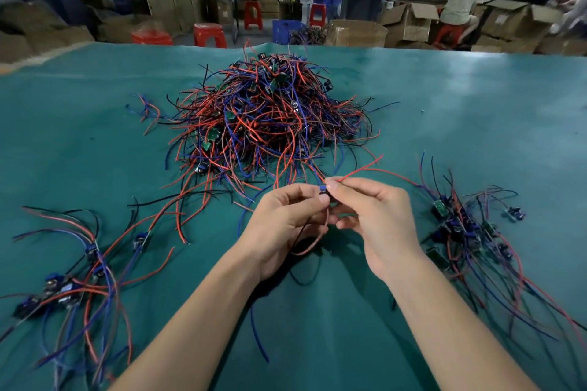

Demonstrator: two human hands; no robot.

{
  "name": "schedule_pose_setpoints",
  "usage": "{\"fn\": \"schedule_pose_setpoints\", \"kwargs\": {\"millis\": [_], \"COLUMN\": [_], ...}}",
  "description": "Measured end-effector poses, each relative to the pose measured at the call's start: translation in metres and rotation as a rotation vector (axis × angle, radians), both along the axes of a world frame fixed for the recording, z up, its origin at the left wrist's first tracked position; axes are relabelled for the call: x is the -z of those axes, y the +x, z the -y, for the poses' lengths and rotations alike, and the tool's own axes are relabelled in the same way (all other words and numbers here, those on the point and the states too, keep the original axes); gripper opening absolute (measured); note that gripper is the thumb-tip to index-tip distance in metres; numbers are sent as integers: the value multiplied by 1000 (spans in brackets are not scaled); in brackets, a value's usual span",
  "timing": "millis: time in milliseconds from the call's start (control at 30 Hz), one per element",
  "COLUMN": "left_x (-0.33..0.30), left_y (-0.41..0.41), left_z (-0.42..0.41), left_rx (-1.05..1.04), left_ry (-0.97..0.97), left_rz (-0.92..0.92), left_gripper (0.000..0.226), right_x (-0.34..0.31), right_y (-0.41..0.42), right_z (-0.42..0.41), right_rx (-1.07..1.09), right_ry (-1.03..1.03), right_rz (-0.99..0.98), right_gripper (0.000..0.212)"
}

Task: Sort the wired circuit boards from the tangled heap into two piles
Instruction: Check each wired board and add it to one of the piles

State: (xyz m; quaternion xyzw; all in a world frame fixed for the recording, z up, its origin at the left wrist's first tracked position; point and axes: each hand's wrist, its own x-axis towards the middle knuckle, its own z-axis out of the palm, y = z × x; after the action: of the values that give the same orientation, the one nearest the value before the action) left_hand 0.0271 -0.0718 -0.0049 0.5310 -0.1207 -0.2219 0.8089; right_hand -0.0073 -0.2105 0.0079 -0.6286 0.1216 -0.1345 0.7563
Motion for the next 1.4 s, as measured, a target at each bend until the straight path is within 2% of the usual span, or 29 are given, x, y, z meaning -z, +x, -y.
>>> {"fn": "schedule_pose_setpoints", "kwargs": {"millis": [200, 300, 467, 567, 700, 767, 800, 867, 967, 1000, 1100, 1233, 1400], "left_x": [0, 2, -1, -2, -2, -1, -1, -2, 0, 0, 0, 1, 5], "left_y": [-1, 0, -2, -2, -3, -1, 0, 2, 1, 1, -1, 0, 1], "left_z": [2, 4, 3, 1, 3, 3, 2, -1, -1, -1, -1, 2, 1], "left_rx": [38, 26, 55, 52, 49, 18, -5, -34, -20, -6, 44, 89, 148], "left_ry": [-17, -30, -5, 19, 26, 31, 28, 5, -36, -37, -51, -67, -37], "left_rz": [14, 38, 68, 89, 74, 65, 61, 52, 42, 51, 70, 63, 97], "left_gripper": [10, 14, 16, 15, 15, 15, 15, 14, 13, 12, 14, 15, 10], "right_x": [4, 2, 1, -4, -11, -12, -12, -11, -2, 2, 2, -1, -10], "right_y": [3, 6, 7, 7, 0, -2, -1, 1, -1, -2, -3, -6, -6], "right_z": [4, 17, 24, 43, 80, 85, 81, 59, 13, 2, -3, 7, 18], "right_rx": [74, 195, 209, 350, 664, 736, 716, 526, 79, 6, 32, 108, 359], "right_ry": [-189, -236, -272, -183, -3, 115, 153, 139, -185, -300, -365, -583, -567], "right_rz": [70, 150, 191, 204, 221, 185, 153, 79, -7, 20, 144, 224, 301], "right_gripper": [16, 22, 22, 23, 19, 20, 22, 27, 30, 29, 6, 23, 10]}}
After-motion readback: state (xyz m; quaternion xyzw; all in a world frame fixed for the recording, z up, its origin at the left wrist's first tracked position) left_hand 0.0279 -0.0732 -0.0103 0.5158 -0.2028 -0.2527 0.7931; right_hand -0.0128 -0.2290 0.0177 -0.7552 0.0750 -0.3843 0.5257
